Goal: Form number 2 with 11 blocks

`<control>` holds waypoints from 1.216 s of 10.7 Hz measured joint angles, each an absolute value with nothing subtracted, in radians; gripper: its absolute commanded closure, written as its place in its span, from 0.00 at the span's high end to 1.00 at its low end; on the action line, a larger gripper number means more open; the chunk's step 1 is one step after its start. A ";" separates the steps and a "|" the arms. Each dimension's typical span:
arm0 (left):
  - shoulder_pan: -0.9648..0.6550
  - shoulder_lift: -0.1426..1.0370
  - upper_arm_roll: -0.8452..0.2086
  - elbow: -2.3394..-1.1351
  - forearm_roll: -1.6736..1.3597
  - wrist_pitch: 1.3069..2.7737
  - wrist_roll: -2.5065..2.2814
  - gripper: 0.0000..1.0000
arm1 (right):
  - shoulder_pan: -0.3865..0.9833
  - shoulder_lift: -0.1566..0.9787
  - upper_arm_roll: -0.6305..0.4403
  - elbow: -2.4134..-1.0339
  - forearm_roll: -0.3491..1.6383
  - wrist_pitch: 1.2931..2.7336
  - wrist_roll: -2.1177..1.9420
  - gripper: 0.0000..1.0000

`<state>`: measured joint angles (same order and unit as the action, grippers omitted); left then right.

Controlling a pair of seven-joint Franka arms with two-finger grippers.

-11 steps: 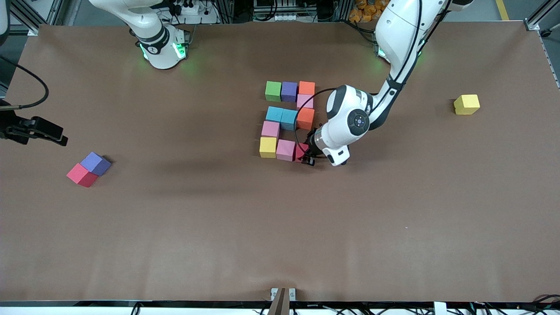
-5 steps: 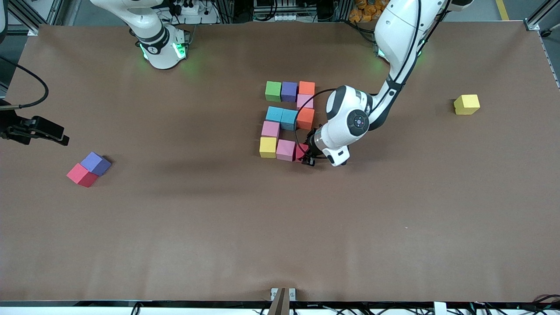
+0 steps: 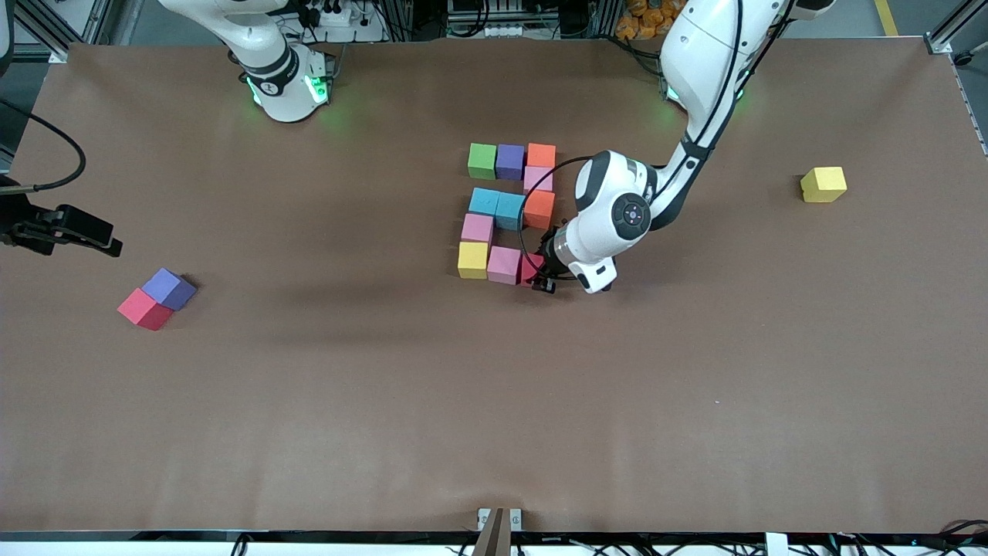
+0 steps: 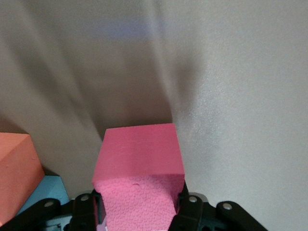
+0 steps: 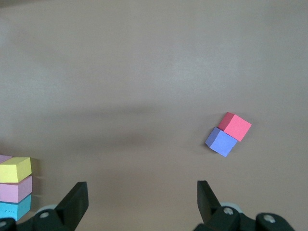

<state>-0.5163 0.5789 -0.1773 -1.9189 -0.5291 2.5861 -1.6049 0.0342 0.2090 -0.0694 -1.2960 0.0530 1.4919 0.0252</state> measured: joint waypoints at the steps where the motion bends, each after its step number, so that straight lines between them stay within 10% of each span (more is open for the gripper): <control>1: -0.519 0.579 -0.177 -1.919 -0.529 2.586 -1.606 0.42 | 0.034 0.209 -0.069 -1.296 0.053 1.492 0.025 1.00; 8: -0.521 0.583 -0.176 -1.911 -0.529 2.586 -1.607 0.55 | 0.034 0.209 -0.069 -1.296 0.053 1.492 0.025 1.00; 10: -0.521 0.585 -0.176 -1.908 -0.529 2.586 -1.607 1.00 | 0.034 0.209 -0.069 -1.296 0.053 1.492 0.025 1.00; 13: -0.521 0.587 -0.176 -1.907 -0.529 2.586 -1.607 1.00 | 0.034 0.209 -0.070 -1.296 0.053 1.491 0.025 1.00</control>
